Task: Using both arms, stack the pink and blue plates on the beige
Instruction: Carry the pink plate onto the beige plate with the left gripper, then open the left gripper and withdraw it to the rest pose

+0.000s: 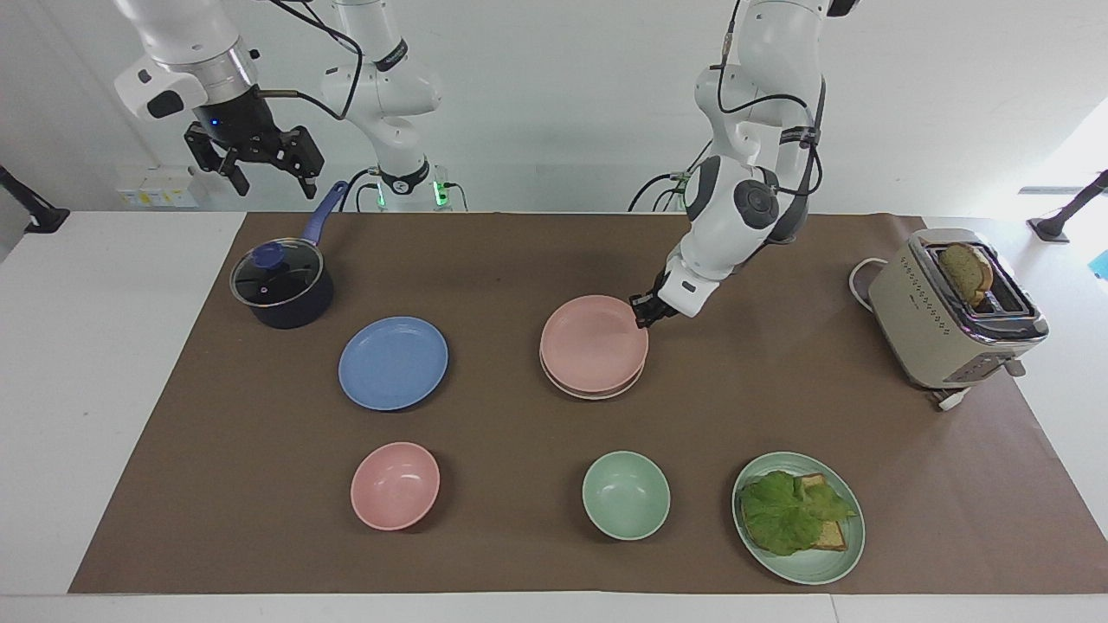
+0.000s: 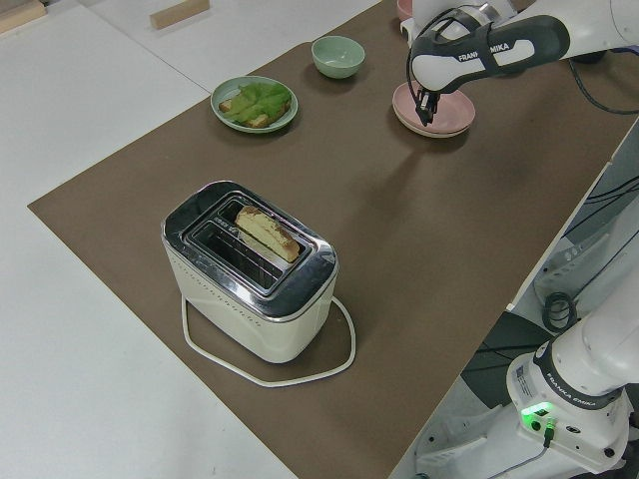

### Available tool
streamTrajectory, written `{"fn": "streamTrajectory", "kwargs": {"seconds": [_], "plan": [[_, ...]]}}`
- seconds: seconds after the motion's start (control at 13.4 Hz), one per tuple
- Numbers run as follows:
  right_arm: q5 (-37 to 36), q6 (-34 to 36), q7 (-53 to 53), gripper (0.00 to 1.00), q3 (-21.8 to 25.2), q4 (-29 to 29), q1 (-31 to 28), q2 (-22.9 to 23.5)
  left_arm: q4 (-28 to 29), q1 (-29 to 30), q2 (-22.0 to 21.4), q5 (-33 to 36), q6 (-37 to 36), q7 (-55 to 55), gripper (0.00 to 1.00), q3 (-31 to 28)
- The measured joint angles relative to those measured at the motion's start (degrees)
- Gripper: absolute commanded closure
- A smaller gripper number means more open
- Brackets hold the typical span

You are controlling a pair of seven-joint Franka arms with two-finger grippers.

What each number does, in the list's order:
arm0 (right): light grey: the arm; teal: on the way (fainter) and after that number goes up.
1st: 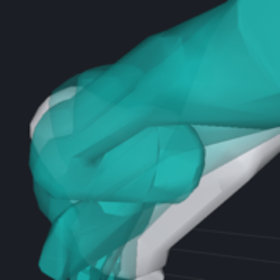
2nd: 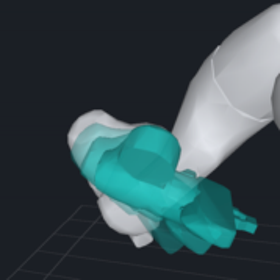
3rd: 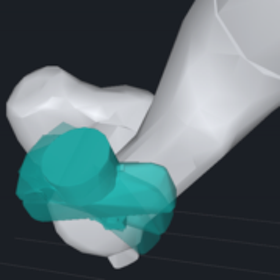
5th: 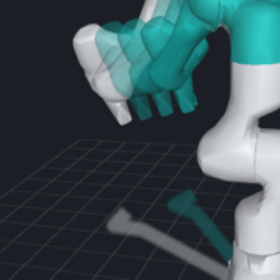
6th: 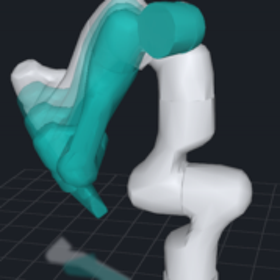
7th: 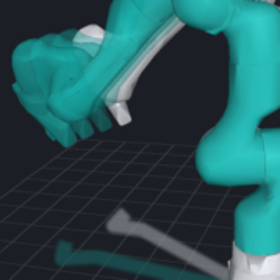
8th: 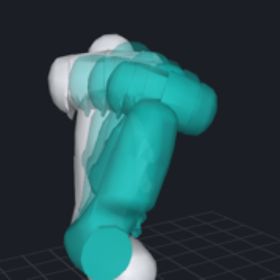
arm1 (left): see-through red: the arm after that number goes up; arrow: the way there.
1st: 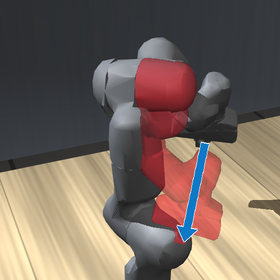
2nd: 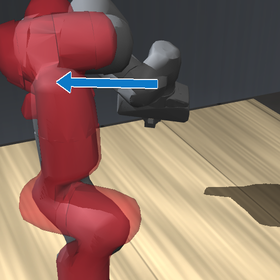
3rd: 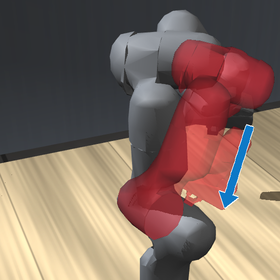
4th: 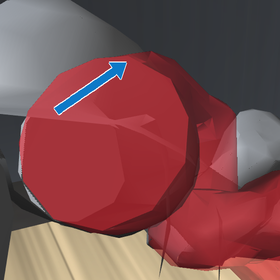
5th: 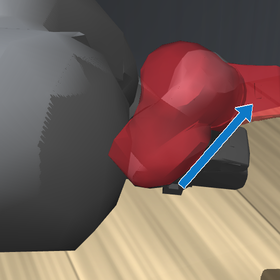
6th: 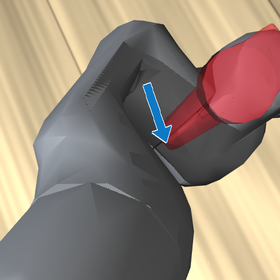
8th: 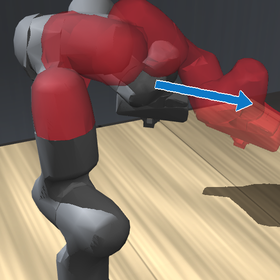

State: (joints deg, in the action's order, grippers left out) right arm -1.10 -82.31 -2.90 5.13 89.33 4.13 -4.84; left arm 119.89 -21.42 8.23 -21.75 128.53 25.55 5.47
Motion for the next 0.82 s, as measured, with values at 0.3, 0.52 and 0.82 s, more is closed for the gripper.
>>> {"fn": "streamTrajectory", "kwargs": {"seconds": [0.3, 0.52, 0.82], "plan": [[0.0, 0.0, 0.0, 0.00, 0.0, 0.0, 0.0, 0.0, -0.1, 0.0, 0.0, 0.0, 0.0, -0.1, 0.00, -0.1], [0.0, 0.0, 0.0, 0.00, 0.0, 0.0, 0.0, 0.0, -0.9, 1.0, -0.4, 5.2, -1.4, -1.6, 0.00, -1.2], [0.0, 0.0, 0.0, 0.00, 0.0, 0.0, 0.0, 0.0, -7.9, 10.6, -1.4, 12.4, -12.8, -12.6, 0.00, -2.0]]}}
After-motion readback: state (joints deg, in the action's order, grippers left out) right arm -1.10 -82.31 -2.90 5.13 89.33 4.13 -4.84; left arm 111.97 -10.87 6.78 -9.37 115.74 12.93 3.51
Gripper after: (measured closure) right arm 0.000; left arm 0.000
